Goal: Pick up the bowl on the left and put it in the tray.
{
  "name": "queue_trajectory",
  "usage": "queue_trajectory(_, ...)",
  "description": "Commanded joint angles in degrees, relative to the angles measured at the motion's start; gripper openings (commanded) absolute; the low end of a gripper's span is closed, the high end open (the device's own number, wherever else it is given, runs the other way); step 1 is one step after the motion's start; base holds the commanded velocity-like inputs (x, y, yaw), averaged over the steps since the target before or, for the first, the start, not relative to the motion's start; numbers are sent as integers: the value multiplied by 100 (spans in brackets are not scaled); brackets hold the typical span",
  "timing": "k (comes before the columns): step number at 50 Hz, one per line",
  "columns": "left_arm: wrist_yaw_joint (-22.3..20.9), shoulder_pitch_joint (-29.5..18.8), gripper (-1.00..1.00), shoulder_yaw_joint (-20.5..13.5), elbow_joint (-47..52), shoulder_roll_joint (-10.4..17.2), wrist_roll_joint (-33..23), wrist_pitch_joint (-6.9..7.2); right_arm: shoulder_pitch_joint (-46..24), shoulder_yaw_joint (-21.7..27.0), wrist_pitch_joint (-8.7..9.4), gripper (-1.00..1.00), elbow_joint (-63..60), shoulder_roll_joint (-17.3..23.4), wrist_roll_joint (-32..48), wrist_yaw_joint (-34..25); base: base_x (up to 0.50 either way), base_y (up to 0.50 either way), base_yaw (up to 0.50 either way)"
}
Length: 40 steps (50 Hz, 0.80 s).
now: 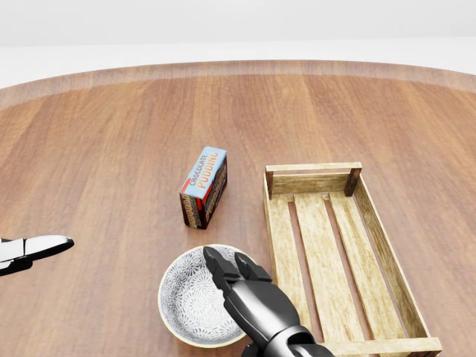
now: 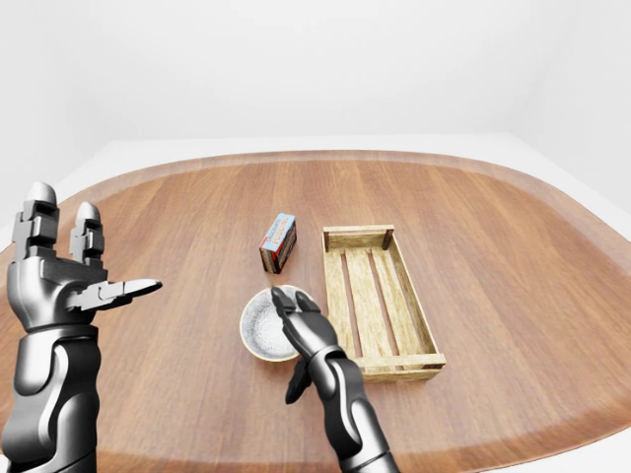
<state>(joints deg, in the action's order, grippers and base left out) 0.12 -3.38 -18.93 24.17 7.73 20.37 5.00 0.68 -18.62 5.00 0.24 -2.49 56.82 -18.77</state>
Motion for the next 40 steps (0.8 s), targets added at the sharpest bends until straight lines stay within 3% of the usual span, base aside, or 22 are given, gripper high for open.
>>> queue_trajectory(1, -1, -9, 100, -23, 8, 11, 16, 0, -173, 23, 0, 100, 488, -71, -31, 107, 0, 0, 0)
queue_trajectory(40, 16, -40, 100, -27, -45, 34, 24, 0, -408, -19, 0, 100, 1203, -246, 97, 233, 0, 0, 0)
